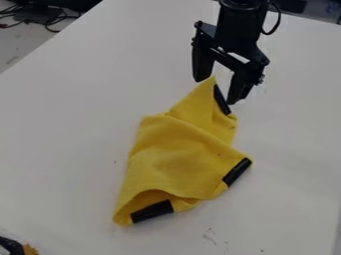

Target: Fold the cloth from left to right

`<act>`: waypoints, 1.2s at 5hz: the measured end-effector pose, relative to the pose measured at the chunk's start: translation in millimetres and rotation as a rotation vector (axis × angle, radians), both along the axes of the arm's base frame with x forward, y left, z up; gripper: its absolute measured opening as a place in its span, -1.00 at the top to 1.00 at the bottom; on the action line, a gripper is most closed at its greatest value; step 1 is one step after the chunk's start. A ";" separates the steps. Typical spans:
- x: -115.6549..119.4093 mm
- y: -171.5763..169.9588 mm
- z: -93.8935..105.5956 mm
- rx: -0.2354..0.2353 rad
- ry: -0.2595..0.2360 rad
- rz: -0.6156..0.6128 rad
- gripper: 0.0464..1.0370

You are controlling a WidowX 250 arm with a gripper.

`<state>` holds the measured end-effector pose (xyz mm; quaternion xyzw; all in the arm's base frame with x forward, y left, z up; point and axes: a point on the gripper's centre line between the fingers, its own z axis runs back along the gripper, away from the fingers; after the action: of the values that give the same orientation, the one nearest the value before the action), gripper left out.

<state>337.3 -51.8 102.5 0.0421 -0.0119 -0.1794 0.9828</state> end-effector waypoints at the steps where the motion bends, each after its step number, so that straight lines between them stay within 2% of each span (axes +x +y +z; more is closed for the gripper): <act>1: -0.8 0.6 -11.6 0.003 0.019 0.014 -0.94; 2: -11.8 -17.5 -37.8 -0.013 -0.018 0.036 -0.94; 3: -12.8 -30.8 -45.7 -0.054 -0.052 0.038 -0.94; 4: -23.3 -54.5 -56.7 -0.111 -0.055 0.080 -0.94; 5: -37.6 -78.1 -74.4 -0.155 -0.020 0.123 -0.94; 6: -46.8 -89.0 -74.7 -0.170 0.015 0.144 -0.94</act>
<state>290.5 -140.9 27.8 -0.0419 -0.0166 -0.1072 0.9932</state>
